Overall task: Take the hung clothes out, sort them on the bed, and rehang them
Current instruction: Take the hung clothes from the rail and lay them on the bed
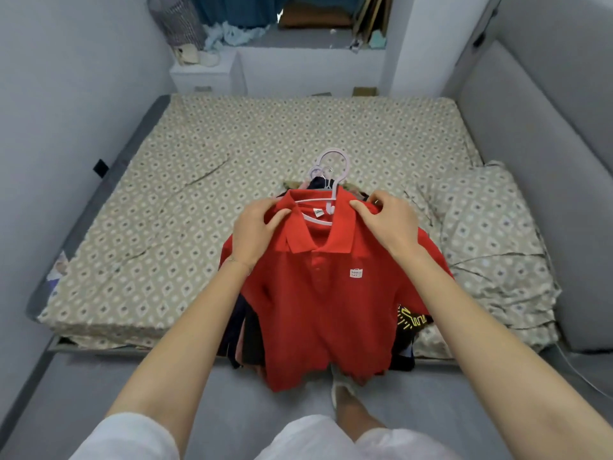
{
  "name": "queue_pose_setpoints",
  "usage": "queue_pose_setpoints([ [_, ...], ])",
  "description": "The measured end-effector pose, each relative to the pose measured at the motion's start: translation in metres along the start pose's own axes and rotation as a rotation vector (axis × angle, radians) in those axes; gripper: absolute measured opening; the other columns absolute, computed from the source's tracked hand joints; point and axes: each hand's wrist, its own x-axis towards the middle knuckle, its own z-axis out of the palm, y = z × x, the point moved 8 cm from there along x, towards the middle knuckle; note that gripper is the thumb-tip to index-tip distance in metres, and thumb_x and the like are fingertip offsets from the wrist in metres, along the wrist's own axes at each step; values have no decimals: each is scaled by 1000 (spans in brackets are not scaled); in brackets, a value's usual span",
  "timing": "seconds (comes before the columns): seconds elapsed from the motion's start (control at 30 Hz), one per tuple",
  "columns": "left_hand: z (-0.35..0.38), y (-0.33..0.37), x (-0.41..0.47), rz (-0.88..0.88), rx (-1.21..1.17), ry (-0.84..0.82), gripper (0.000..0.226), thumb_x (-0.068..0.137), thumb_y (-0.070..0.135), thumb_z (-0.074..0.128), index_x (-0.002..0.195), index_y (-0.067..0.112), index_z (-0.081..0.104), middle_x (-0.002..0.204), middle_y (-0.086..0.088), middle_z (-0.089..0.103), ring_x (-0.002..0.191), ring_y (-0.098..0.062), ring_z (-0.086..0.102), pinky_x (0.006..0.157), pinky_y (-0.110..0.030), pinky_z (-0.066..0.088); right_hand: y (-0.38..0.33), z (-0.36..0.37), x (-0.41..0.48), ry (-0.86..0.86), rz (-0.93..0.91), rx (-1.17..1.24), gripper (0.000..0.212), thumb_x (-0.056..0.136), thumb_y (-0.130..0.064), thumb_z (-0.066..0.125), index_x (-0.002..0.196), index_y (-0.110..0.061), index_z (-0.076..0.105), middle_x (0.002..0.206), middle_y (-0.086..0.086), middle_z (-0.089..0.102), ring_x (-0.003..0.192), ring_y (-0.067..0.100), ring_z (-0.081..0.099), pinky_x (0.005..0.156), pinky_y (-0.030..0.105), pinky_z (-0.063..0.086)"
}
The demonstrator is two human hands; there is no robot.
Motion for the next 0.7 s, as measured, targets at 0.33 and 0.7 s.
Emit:
queue_pose_setpoints([
  [0.33, 100, -45, 113, -111, -3, -71, 28, 94, 40, 62, 103, 15, 71, 99, -2, 71, 94, -19, 60, 83, -31, 43, 64, 74, 136, -142, 43, 69, 38, 87, -55, 63, 93, -17, 67, 85, 1, 67, 89, 26, 63, 66, 29, 34],
  [0.7, 194, -137, 177, -266, -1, -166, 28, 94, 37, 62, 111, 16, 70, 102, 0, 68, 97, -18, 58, 87, -31, 43, 117, 200, 215, -323, 114, 79, 30, 91, -40, 63, 95, -11, 72, 95, 6, 70, 90, 24, 63, 75, 33, 46],
])
